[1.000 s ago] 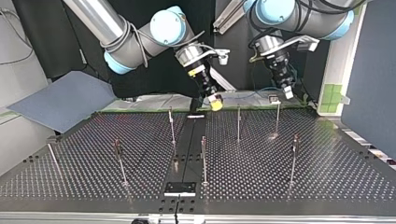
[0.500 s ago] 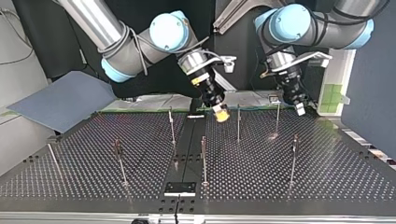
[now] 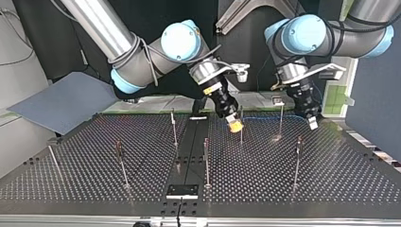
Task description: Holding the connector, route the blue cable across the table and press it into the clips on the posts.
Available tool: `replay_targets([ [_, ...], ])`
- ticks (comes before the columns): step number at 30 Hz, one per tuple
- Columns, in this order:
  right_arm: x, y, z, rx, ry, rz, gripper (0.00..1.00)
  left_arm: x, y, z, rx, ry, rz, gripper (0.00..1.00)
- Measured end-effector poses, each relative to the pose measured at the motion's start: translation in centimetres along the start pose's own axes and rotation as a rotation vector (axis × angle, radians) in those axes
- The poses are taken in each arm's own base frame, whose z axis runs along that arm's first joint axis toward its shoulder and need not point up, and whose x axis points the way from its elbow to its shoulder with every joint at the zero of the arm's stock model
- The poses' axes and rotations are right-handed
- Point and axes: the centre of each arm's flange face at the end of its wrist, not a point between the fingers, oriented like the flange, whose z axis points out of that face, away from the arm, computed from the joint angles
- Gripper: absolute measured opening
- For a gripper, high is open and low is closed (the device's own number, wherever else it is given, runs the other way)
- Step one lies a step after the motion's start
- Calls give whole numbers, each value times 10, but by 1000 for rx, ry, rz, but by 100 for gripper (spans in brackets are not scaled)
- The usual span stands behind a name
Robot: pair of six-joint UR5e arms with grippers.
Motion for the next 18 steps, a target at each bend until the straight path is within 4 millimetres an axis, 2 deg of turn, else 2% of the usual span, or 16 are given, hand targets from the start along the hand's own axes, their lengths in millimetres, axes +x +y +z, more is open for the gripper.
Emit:
replay_targets([
  [5,10,1,9,0,21,9,0,3,6,14,-7,0,6,0],
  [18,-14,7,40,-9,-5,17,0,-5,33,50,-23,-35,-2,0],
])
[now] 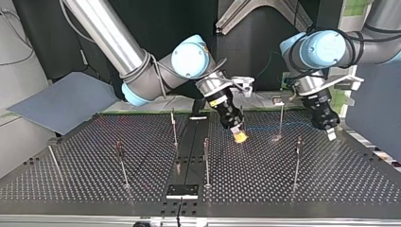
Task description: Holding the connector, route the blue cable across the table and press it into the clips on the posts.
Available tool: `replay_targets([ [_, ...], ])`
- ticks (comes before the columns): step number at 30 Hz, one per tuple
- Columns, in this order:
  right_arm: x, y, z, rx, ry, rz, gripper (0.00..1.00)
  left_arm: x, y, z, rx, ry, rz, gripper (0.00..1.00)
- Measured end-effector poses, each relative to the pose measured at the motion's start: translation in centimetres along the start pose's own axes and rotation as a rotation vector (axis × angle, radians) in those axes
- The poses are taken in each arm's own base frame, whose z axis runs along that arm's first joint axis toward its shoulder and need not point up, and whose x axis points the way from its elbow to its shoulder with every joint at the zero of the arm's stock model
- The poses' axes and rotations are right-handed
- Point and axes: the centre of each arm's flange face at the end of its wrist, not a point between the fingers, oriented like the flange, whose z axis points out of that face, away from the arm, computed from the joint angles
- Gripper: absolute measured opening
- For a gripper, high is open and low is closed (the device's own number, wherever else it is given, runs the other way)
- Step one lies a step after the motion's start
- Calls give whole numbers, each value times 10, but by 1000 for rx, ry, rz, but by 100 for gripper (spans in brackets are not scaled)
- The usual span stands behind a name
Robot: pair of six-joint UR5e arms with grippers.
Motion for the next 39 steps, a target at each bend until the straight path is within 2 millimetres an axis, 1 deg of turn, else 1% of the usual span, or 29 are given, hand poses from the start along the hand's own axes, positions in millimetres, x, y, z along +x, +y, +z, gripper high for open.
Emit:
replay_targets([
  [3,2,1,6,-1,9,0,0,-3,6,10,3,-13,-10,0],
  [5,8,1,10,1,23,-1,0,-5,7,14,12,-19,-17,0],
  [8,18,1,16,2,45,-1,0,-5,5,20,36,-19,-27,0],
  [14,40,0,23,7,86,3,0,2,-3,28,85,-5,-37,0],
  [17,46,-1,27,9,100,4,0,1,-6,32,110,-9,-46,0],
  [21,40,1,30,8,92,4,0,3,-8,38,137,-5,-48,0],
  [29,25,3,33,3,70,5,0,5,-3,42,127,-2,-46,0],
  [35,21,6,34,-1,66,5,0,4,-3,49,153,-28,-68,0],
  [39,21,10,36,-6,68,4,0,10,-3,58,166,-34,-81,0],
])
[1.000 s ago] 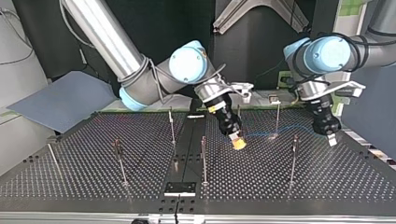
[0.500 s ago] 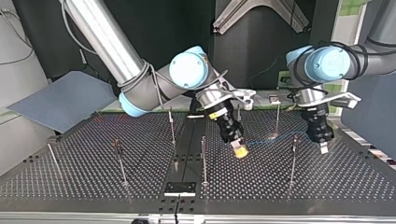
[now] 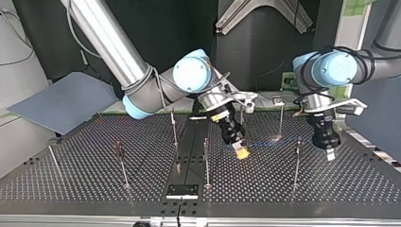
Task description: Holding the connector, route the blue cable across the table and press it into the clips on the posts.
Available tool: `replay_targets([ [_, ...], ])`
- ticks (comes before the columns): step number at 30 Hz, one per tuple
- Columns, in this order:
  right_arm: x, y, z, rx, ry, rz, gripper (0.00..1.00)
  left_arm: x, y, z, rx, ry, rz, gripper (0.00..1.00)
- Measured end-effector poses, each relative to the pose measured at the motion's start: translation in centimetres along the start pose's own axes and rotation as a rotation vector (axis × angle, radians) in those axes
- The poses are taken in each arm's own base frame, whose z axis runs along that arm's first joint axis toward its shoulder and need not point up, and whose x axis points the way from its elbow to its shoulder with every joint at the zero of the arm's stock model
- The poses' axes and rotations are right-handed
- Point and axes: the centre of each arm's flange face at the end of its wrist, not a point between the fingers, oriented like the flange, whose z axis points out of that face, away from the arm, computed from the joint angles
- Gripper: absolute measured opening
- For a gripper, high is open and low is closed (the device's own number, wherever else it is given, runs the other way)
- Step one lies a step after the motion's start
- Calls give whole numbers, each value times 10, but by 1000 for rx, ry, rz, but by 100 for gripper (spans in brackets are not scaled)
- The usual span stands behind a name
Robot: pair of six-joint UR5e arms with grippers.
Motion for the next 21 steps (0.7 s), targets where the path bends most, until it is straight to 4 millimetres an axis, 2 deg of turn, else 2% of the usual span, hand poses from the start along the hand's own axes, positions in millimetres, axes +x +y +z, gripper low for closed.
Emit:
replay_targets([
  [6,1,7,5,-14,8,-2,0,15,2,13,13,5,-12,0],
  [14,3,17,7,-39,14,-7,0,16,3,26,46,-22,-50,0],
  [21,7,22,9,-55,23,-10,0,39,8,32,52,22,-46,0],
])
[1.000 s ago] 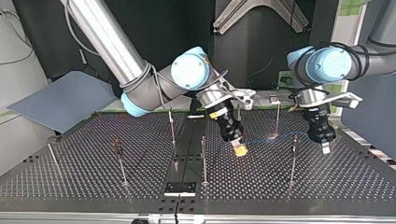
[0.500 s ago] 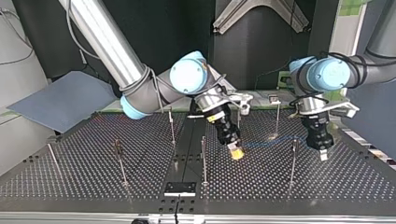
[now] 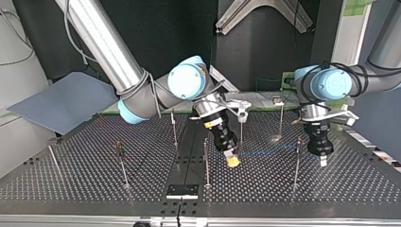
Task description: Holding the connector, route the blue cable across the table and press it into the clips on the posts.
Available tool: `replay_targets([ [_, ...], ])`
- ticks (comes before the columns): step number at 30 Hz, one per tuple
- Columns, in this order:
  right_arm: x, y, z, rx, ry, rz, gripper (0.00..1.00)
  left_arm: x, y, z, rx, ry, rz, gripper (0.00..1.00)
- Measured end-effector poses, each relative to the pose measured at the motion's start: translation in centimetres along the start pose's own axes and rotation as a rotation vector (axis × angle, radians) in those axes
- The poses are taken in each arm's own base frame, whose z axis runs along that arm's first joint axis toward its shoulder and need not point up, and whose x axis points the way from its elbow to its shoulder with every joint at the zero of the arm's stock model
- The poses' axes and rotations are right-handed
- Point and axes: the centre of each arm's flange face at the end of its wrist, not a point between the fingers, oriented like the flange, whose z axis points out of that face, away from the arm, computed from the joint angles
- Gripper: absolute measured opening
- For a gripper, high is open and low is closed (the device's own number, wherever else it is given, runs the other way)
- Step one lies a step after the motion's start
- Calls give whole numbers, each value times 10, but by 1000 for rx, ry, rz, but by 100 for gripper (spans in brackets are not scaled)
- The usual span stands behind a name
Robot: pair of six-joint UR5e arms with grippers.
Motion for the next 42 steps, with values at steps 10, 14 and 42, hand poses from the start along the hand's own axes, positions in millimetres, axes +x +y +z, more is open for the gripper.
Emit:
replay_targets([
  [10,1,0,0,-1,0,-1,0,3,10,0,-33,20,-5,0],
  [14,0,-1,0,-1,-1,0,0,5,13,-4,-67,42,-18,33],
  [42,-22,-1,-8,-77,-73,-3,0,-28,-11,-91,-92,184,-164,100],
])
